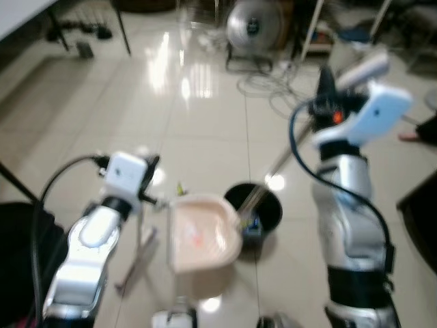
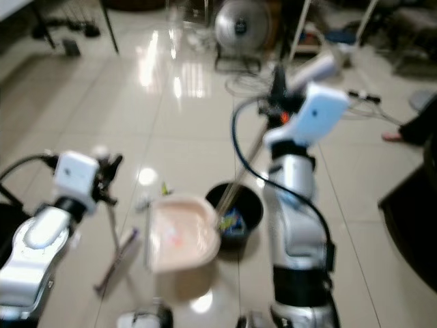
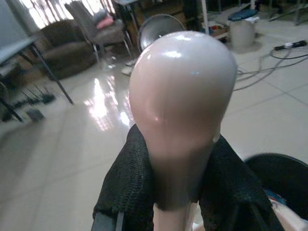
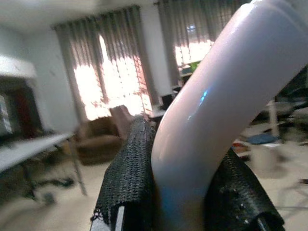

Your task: Sweep floor

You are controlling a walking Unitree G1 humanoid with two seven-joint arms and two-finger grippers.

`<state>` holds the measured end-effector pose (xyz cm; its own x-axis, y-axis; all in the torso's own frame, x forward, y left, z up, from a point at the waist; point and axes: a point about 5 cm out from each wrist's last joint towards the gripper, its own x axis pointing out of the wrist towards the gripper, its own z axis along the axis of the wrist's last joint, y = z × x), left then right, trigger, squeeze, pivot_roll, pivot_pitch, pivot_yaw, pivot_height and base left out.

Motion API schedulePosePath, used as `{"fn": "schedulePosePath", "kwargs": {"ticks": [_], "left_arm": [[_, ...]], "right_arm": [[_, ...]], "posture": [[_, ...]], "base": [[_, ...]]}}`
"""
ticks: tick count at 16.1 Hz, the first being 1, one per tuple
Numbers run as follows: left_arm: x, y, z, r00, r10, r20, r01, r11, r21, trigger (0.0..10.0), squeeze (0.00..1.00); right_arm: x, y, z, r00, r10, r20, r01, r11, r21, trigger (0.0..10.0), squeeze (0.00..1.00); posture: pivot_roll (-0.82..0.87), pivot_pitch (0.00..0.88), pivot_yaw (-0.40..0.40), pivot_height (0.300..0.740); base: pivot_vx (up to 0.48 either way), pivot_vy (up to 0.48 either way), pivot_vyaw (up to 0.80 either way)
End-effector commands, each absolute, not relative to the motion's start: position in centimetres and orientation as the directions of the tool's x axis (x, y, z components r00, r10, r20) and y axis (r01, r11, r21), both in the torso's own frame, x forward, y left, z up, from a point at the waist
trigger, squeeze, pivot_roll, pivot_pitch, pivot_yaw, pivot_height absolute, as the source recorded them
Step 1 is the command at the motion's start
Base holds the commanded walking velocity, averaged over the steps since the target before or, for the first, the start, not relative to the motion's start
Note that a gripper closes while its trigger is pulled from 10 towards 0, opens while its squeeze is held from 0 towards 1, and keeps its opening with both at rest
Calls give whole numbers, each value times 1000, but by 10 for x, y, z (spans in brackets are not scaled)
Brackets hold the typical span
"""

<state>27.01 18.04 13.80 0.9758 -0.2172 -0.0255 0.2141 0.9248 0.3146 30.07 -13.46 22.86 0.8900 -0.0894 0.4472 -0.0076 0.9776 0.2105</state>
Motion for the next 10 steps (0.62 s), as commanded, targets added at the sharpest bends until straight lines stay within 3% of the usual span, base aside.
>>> {"fn": "schedulePosePath", "kwargs": {"ticks": [1, 7, 10], "left_arm": [[267, 177, 134, 976, -218, -22, 213, 920, 328, 10000, 0], [266, 162, 118, 971, -234, -45, 237, 923, 304, 10000, 0], [265, 158, 114, 969, -240, -51, 244, 923, 298, 10000, 0]], "right_arm": [[297, -132, 233, 869, -77, 489, -14, 983, 181, 10000, 0], [291, -147, 182, 914, -83, 397, 107, 993, -40, 10000, 0], [283, -159, 164, 932, -93, 351, 129, 988, -80, 10000, 0]], "posture": [[130, 78, -1, 740], [133, 88, -12, 740], [128, 92, -9, 740]], "base": [[0, 285, 0], [0, 287, 0], [0, 286, 0]]}}
